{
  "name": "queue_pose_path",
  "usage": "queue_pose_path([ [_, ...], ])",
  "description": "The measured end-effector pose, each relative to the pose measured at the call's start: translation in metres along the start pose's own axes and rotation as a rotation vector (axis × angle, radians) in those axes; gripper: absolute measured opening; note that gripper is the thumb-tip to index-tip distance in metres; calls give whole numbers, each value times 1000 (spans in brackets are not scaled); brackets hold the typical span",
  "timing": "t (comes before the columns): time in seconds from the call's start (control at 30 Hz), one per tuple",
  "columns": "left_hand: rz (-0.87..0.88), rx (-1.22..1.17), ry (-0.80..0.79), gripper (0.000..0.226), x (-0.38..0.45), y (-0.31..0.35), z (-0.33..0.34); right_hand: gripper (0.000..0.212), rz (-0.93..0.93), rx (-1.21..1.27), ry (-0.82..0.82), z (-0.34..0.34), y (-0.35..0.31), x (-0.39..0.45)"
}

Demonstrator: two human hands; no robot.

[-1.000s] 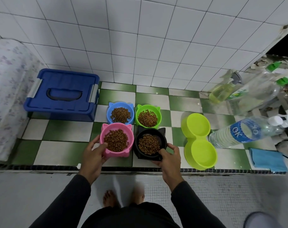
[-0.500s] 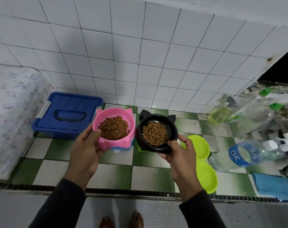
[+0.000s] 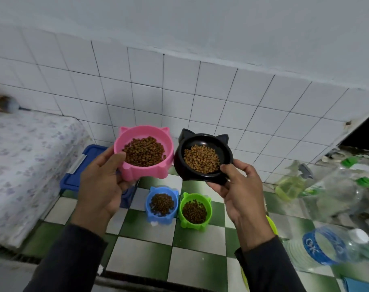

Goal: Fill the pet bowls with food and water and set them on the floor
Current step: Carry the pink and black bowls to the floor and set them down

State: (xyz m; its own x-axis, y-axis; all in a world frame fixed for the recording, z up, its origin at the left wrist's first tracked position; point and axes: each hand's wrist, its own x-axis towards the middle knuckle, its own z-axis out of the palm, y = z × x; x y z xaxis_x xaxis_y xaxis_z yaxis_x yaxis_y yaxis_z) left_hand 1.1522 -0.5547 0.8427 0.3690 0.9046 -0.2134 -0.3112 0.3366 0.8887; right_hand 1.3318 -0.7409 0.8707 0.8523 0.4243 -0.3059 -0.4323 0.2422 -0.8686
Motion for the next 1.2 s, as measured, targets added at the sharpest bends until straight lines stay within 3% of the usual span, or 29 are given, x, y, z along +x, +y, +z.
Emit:
queue_pose_path([
  [0.3,101,-71,151,27,-17,55,-25,35,21,-6,-192,61,-14,-1],
  [0.53,174,-126,302,23,-21,97,-89,34,51,-45,-385,127,7,-23],
  [1.2,388,-220,751,24,-84,224,-394,32,239,-207,-765,384,182,-198],
])
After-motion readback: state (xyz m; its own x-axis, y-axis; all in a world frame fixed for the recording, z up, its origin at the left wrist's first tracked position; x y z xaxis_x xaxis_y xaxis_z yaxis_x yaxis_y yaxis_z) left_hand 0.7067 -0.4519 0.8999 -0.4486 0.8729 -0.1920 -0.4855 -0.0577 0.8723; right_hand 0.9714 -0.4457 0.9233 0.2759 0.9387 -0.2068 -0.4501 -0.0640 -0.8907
